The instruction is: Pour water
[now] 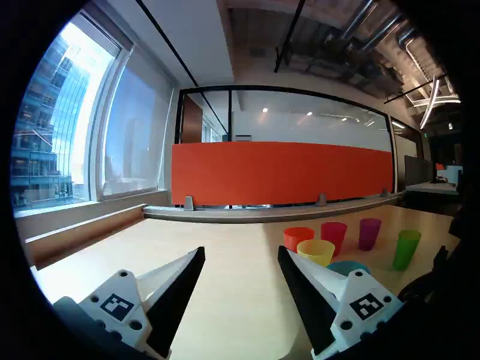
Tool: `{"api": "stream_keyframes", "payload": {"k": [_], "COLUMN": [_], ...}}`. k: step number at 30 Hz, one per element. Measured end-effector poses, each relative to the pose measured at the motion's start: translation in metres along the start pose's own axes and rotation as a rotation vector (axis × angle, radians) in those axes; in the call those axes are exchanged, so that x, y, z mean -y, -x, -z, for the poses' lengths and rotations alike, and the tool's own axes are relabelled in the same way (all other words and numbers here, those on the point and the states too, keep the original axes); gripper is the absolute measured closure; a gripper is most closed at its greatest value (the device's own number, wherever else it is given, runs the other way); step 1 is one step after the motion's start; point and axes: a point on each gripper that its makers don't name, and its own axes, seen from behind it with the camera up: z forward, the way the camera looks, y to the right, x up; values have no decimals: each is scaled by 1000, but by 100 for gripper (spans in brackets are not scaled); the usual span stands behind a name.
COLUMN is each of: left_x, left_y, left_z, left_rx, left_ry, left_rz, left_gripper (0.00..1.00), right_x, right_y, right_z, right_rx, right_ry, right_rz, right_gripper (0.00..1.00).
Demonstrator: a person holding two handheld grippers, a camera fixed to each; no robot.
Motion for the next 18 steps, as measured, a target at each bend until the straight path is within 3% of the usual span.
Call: {"api": "stream_keyframes", "payload": {"k": [18], "left_x": [0], "left_y": [3], "left_z": [-2], "left_rx": [6], "left_ry": [3], "left_rz": [-2], "left_gripper": [10], "right_x": [-9], "right_y": [0], "right_z": [6], "right_rx": [-6], "right_ry": [10], "right_rz": [-1], "right_gripper": [1]}}
